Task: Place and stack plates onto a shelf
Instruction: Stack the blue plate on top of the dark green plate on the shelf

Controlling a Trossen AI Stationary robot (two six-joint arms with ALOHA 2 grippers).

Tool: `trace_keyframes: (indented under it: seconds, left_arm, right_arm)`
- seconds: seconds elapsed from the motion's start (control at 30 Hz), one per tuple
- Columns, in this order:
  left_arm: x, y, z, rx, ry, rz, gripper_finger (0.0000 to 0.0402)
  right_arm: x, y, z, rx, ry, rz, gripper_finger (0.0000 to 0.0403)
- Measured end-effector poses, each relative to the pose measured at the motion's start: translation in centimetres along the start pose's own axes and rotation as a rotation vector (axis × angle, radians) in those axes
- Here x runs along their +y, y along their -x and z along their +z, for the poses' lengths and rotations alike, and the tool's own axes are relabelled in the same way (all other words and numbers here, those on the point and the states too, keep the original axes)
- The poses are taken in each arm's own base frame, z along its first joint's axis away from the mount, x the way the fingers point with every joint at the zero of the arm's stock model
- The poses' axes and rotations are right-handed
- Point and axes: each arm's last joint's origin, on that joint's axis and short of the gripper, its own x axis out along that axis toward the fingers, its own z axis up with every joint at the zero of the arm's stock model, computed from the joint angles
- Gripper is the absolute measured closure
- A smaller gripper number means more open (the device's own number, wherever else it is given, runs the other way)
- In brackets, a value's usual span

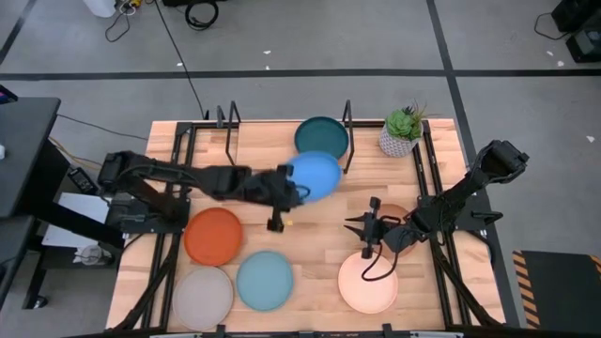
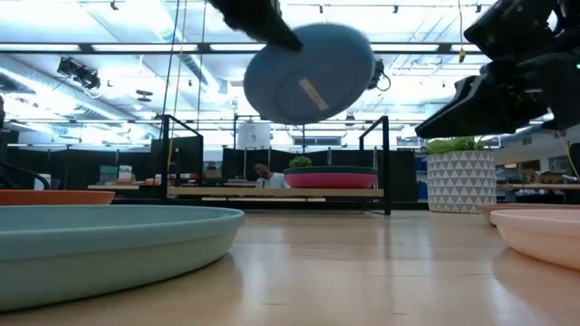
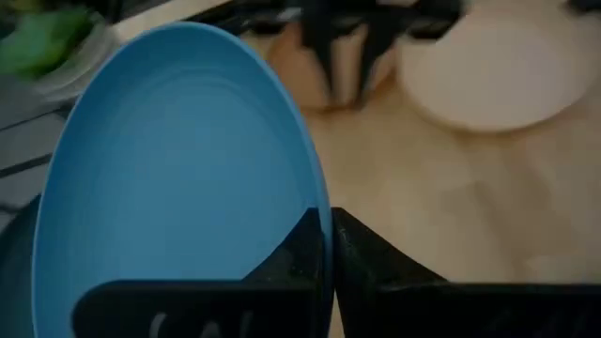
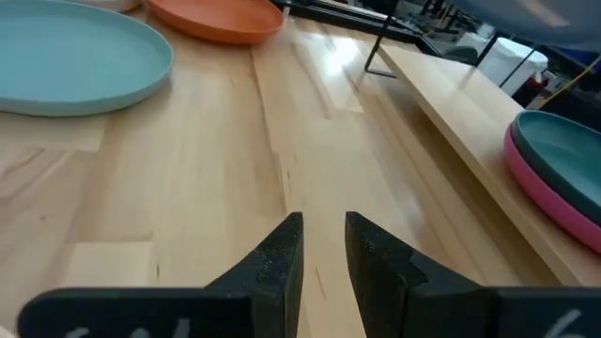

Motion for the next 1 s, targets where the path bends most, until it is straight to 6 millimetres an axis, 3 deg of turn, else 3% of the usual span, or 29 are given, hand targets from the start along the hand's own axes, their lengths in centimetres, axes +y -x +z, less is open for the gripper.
trace_keyframes:
  seconds: [0.3, 0.5, 0.8, 1.0]
  left_arm:
    - [5.9, -0.9, -2.0, -0.037, -0.092, -0.067, 0.0385]
    - [9.2, -2.3, -4.2, 0.01, -0.161, -0.042, 0.0384]
    - [10.9, -6.4, -7.3, 0.097, -0.418, -0.065, 0.0384]
    - [12.2, -7.6, -8.4, 0.103, -0.536, -0.028, 0.0384]
  right_arm:
    - [-0.9, 0.3, -2.2, 0.013, 0.007, -0.059, 0.0315]
    - [-1.2, 0.5, -2.2, -0.031, 0.048, -0.107, 0.0315]
    - [-2.0, -0.1, -1.5, -0.06, 0.106, -0.182, 0.0315]
    - [-2.7, -0.6, -1.4, -0.052, 0.083, -0.222, 0.0315]
